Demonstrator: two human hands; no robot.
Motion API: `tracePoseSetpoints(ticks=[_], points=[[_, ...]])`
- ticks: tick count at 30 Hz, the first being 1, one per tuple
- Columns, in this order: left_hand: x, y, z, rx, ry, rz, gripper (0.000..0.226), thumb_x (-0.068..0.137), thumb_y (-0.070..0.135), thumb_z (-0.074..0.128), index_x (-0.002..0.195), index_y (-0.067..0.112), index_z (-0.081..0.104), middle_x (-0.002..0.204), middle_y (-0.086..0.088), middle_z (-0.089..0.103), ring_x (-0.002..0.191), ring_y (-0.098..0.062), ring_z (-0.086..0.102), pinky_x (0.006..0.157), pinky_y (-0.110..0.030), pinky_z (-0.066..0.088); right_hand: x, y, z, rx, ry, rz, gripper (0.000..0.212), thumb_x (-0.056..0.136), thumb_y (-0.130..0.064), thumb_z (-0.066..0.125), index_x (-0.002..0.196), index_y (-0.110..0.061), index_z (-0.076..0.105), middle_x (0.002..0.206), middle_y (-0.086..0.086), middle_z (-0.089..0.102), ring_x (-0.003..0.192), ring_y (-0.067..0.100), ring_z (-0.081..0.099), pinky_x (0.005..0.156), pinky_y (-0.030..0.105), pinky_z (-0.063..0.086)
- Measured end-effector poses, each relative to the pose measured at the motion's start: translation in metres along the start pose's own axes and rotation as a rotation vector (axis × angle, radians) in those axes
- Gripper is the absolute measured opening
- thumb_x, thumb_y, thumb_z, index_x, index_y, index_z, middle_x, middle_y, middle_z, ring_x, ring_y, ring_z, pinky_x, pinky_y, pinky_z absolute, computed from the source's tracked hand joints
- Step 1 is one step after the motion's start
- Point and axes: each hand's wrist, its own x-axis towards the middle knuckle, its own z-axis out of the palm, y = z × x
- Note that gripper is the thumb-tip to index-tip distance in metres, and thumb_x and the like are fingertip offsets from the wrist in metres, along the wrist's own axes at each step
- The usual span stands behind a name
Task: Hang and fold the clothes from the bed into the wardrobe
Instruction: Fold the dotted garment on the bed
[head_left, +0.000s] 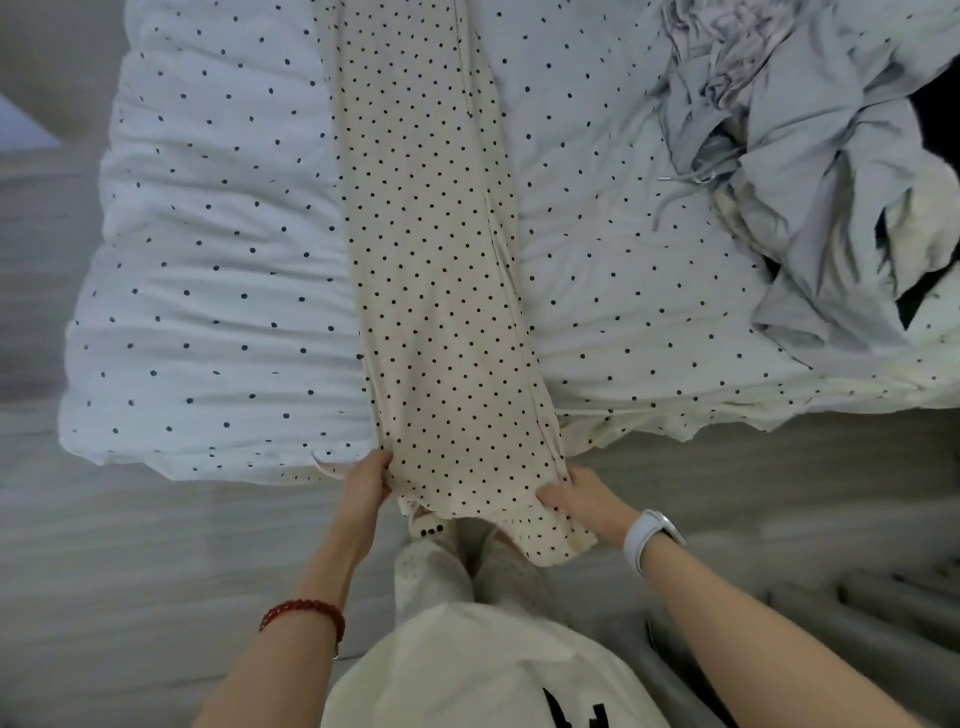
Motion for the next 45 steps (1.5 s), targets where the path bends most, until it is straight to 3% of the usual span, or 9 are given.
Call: tracePoseSetpoints(ticks=[9,13,17,20,24,29,37,40,45], points=[[-0.024,-0.032,0.004,0.129,0.170,0.081,0.020,0.098,0.020,0.032,0.103,0.008,0.047,0.086,0.000,0.051,0.075,-0.014,0.047,0.065,-0.035,0.042,-0.021,0.040,0.006,0.133,0.167,-0.019,0.019,0.096,-0.013,0.047,0.079,-0.020,0.050,0.074,-0.009,0.050,0.066,0.001,0.046,0.048,0.003,0.038],[-0.040,-0.044,0.001,0.172,0.221,0.105,0.022,0.099,0.023,0.029,0.110,0.008,0.041,0.086,-0.001,0.049,0.070,-0.013,0.046,0.060,-0.031,0.041,-0.030,0.043,0.010,0.124,0.260,-0.064,0.014,0.094,-0.013,0.052,0.103,-0.004,0.057,0.085,-0.002,0.057,0.076,0.008,0.053,0.060,0.013,0.044],[-0.057,-0.039,-0.001,0.164,0.251,0.127,0.031,0.100,0.022,0.034,0.127,0.007,0.035,0.099,-0.004,0.049,0.075,-0.014,0.049,0.067,-0.033,0.040,-0.049,0.039,0.009,0.203,0.273,-0.089,0.004,0.093,-0.011,0.053,0.092,-0.008,0.055,0.082,0.000,0.057,0.075,0.011,0.054,0.053,0.008,0.042],[-0.072,-0.030,-0.010,0.157,0.161,0.206,0.040,0.099,0.014,0.033,0.137,0.020,0.025,0.093,-0.007,0.050,0.071,-0.023,0.050,0.065,-0.035,0.043,-0.067,0.034,0.000,0.231,0.315,-0.131,0.024,0.092,-0.014,0.054,0.116,-0.008,0.051,0.112,0.007,0.058,0.095,0.016,0.055,0.067,0.018,0.045],[-0.092,-0.008,-0.023,0.211,0.061,0.217,0.047,0.093,-0.004,0.024,0.123,0.028,0.042,0.084,-0.007,0.050,0.058,-0.020,0.041,0.045,-0.026,0.039,-0.085,0.015,-0.012,0.362,0.393,-0.241,0.046,0.091,-0.009,0.055,0.133,-0.021,0.039,0.114,0.001,0.053,0.095,0.019,0.060,0.075,0.024,0.053],[-0.112,0.040,-0.042,-0.089,-0.166,-0.017,0.022,0.092,0.004,0.040,0.087,0.008,0.060,0.089,-0.014,0.058,0.069,-0.022,0.057,0.052,-0.027,0.047,-0.097,-0.029,-0.021,0.468,0.455,-0.293,0.014,0.089,-0.006,0.056,0.089,-0.020,0.060,0.097,0.017,0.061,0.077,0.020,0.057,0.063,0.025,0.048],[-0.122,0.181,-0.061,-0.581,-0.350,-0.018,0.049,0.052,-0.002,0.071,0.100,-0.004,0.061,0.085,-0.008,0.058,0.056,-0.011,0.049,0.054,-0.017,0.050,-0.110,-0.165,-0.057,0.852,0.266,-0.458,0.021,0.094,-0.001,0.047,0.100,-0.015,0.063,0.108,0.015,0.059,0.088,0.024,0.062,0.056,0.029,0.055],[-0.112,0.227,-0.058,-0.622,-0.337,-0.017,0.014,0.076,0.000,0.055,0.086,-0.005,0.064,0.081,-0.009,0.059,0.070,-0.013,0.055,0.060,-0.023,0.055,-0.100,-0.213,-0.069,0.954,0.234,-0.457,0.019,0.094,0.002,0.045,0.091,-0.005,0.062,0.109,0.020,0.058,0.090,0.031,0.061,0.054,0.032,0.057],[-0.086,0.316,-0.051,-0.666,-0.246,0.006,0.023,0.095,0.009,0.046,0.075,0.000,0.051,0.055,-0.012,0.060,0.057,-0.023,0.062,0.041,-0.027,0.053,-0.076,-0.310,-0.099,1.073,0.239,-0.530,0.020,0.093,0.004,0.042,0.087,-0.002,0.060,0.098,0.019,0.057,0.084,0.031,0.060,0.054,0.033,0.058]])
